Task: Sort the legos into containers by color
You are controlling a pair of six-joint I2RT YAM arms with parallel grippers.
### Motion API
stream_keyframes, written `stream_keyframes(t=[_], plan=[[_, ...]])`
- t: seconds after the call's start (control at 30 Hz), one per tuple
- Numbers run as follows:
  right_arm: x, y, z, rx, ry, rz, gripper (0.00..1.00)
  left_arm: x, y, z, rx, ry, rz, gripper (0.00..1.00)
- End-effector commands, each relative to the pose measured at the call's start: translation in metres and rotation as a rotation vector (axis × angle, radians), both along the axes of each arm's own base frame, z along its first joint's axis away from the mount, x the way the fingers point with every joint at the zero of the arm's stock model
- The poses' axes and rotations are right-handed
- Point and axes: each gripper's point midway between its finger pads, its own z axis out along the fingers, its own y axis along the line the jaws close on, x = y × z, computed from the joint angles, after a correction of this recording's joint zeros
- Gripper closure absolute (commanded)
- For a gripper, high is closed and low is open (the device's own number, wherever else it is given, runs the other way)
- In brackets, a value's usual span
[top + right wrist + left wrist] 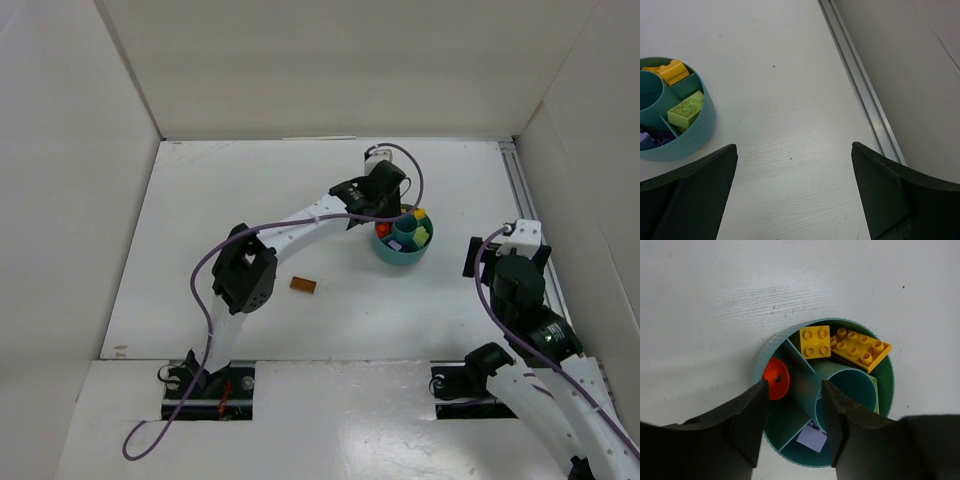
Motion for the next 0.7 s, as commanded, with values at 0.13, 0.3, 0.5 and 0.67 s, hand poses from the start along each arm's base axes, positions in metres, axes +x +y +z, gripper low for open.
stream_keyframes(t=[0.13,0.3,0.5,0.67], plan=[[0.001,-0.002,0.004,0.020,-0.020,-0.020,0.00,-0.006,0.008,0.026,-0.003,-0.033,0.002,0.51],[0.021,0.032,0.015,-0.080,-0.054,0.221,0.01,-0.015,0.033,0.063,-0.020,-0.087,0.039,0.26],[0.052,0.128,0.005,-0.184,-0.002,0.755,0.04,-0.053,0.128,0.072,-0.015,-0.107,0.239,0.01],[0.052,0.207,-0.021,-0.208,0.099,1.034,0.04,-0.097,0.236,0.023,-0.015,0.009,0.500,0.01]])
